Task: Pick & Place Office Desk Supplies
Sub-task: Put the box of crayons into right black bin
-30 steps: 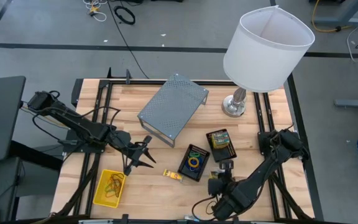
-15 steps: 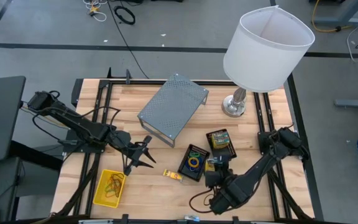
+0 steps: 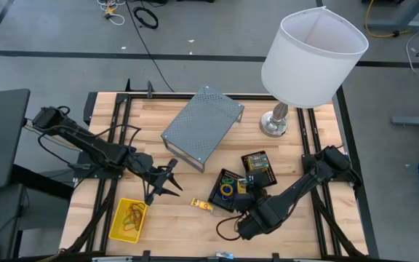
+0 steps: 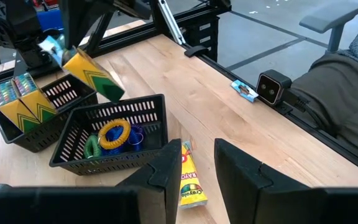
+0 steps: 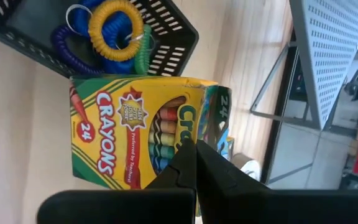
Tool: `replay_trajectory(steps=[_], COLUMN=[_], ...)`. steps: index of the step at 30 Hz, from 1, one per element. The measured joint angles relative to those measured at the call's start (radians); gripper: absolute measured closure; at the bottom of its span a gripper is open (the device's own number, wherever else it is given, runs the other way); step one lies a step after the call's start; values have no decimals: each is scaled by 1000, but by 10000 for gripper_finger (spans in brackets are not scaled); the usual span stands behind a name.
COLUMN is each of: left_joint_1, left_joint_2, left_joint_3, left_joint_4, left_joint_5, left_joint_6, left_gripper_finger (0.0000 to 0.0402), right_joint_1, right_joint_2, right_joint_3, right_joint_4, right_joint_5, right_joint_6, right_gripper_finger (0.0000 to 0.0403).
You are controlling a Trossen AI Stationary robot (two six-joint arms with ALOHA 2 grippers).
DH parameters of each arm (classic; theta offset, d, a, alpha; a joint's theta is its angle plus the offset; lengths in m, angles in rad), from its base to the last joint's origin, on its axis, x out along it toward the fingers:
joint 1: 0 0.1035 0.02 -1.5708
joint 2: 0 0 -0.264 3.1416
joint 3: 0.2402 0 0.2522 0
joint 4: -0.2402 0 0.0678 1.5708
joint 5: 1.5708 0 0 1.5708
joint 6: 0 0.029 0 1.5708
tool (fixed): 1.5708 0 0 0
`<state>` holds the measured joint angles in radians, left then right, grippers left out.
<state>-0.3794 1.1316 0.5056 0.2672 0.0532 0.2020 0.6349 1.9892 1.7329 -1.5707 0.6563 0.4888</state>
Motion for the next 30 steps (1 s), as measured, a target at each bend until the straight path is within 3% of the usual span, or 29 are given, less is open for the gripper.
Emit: replay_trajectory(steps=[16,30], left_joint_1=[0,0], left_joint_2=[0,0], left_joint_3=[0,0], left_joint_4=[0,-2], left_joint_5=[0,0], left_joint_6=[0,5], left_gripper_finger=[298,298], right_joint_1=[-103,-129], right_joint_2=[-7,-56], right_joint_3=[-1,-1], right_joint_4=[0,0], right_joint_5=[-23,-10], right_joint_6=[-217,-214], right_gripper_finger=[403,403])
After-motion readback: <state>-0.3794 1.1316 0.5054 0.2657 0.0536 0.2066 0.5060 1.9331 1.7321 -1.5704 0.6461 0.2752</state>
